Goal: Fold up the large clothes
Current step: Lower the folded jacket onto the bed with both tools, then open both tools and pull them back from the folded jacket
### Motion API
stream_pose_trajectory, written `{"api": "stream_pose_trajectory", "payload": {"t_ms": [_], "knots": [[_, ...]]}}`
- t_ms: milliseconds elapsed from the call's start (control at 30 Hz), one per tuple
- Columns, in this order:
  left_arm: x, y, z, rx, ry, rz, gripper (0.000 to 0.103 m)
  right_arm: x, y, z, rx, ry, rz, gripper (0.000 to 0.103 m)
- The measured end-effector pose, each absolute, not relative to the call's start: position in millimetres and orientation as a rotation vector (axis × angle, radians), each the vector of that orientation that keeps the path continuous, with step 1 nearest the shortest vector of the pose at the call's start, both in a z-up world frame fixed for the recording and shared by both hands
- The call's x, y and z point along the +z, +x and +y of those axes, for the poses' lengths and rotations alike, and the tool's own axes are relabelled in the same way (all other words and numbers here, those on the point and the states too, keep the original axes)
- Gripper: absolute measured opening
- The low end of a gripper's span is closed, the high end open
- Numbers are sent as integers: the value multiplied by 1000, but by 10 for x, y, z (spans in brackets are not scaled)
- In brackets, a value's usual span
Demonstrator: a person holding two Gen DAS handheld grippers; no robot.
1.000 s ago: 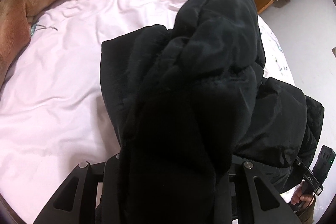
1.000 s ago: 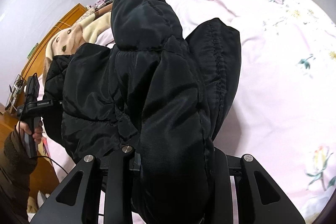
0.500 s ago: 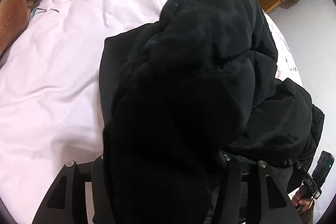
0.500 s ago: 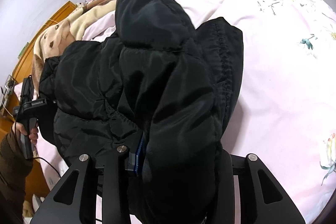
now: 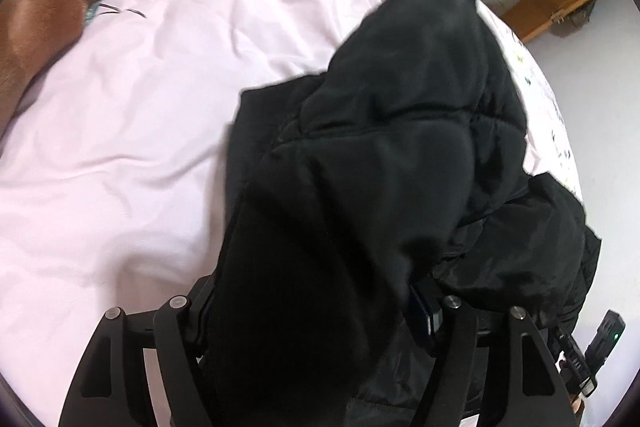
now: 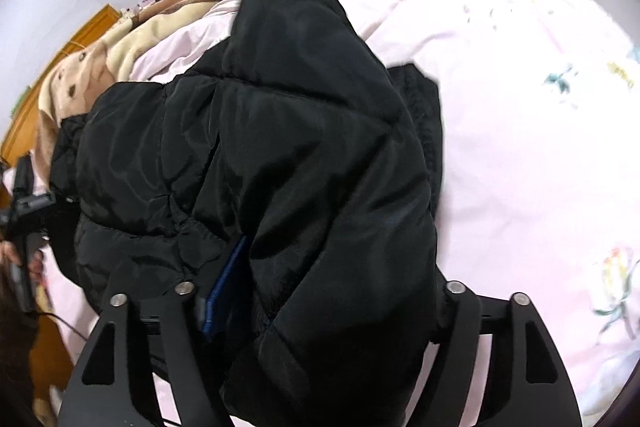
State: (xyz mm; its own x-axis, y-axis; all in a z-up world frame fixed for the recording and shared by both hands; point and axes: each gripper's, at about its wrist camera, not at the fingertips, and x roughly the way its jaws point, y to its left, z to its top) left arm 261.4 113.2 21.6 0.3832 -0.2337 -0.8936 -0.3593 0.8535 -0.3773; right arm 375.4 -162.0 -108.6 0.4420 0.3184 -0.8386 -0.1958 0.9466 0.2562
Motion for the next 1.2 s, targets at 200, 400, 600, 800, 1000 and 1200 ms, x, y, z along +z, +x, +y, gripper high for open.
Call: {"api": "stream_pose_trajectory", "payload": {"t_ms": [200,400,600,800,1000,1200], "knots": [[563,2328,1004,124,-541,1134,73,-842,3654,-1604,229,56,1002,75],[1150,1964,1183,178,-493,998,73,-368,3415,-1544,201,-13,853,77],[1380,1665,1013,187,-357,929,74,-110,2959,-1397,229,18,804,77],[1256,1309,620,156,-309,914,74,-73,2532,-1315,220,46,799,77],[1248,938,100,133,-238,901,74,-22,2146,-1169,228,5,795,77],[1333,566,-256,127,-159,872,78,67,1764,-995,217,-52,756,77]]}}
